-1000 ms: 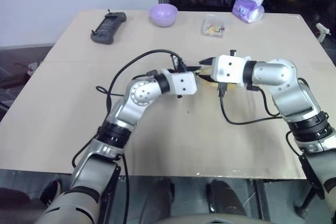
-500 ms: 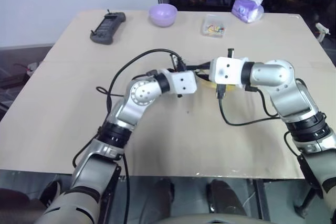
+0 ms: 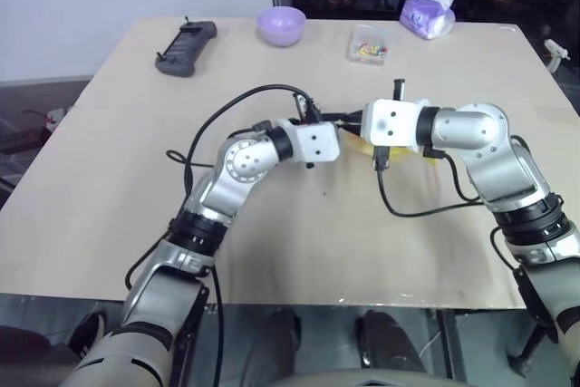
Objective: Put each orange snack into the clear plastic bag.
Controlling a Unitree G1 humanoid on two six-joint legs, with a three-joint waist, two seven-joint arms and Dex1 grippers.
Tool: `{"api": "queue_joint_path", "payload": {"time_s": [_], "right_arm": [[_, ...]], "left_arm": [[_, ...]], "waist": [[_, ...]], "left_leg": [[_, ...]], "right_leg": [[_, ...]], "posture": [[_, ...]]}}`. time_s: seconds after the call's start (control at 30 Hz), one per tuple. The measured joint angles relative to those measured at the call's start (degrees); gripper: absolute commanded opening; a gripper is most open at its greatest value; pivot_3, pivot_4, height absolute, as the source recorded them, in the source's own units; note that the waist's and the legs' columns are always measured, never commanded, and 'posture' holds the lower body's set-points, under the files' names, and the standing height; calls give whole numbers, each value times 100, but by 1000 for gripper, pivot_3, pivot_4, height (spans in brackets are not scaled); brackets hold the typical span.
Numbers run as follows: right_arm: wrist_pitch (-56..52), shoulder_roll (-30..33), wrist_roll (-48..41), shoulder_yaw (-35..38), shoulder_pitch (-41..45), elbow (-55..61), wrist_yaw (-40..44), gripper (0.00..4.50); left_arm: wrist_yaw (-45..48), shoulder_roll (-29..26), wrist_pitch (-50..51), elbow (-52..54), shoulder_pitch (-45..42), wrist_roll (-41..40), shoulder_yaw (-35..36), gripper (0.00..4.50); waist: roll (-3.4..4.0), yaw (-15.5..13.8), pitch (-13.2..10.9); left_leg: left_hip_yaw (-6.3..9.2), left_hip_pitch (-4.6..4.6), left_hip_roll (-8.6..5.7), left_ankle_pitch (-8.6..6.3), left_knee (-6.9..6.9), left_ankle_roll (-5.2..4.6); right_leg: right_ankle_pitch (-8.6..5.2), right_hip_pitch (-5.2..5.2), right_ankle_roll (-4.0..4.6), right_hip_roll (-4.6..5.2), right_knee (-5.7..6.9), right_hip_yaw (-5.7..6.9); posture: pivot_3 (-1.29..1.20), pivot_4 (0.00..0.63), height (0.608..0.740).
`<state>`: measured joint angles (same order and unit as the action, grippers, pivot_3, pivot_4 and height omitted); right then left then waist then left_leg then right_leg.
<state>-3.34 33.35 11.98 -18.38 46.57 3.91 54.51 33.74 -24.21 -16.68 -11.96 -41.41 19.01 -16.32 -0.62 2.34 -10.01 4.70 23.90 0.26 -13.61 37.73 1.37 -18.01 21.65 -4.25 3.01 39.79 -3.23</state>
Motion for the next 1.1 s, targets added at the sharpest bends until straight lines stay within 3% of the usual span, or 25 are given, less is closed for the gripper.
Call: {"api": "queue_joint_path", "payload": {"time_s": [0.47, 1.1], "right_arm": [[-188, 565, 346, 48, -44, -394, -267, 166], [-1062, 1481, 46, 593, -495, -135, -50, 166]], "left_arm": [[-968, -83, 185, -760, -273, 765, -57, 0], [-1153, -104, 214, -998, -346, 773, -97, 0]], "waist": [[0, -2, 0], [0, -3, -1]], "left_leg": [[-1, 0, -1, -1, 0, -1], [-4, 0, 0, -1, -2, -2]], "right_leg": [[0, 0, 0, 0, -1, 0], [0, 0, 0, 1, -2, -3]], "posture": [[0, 150, 740], [0, 150, 740]]}}
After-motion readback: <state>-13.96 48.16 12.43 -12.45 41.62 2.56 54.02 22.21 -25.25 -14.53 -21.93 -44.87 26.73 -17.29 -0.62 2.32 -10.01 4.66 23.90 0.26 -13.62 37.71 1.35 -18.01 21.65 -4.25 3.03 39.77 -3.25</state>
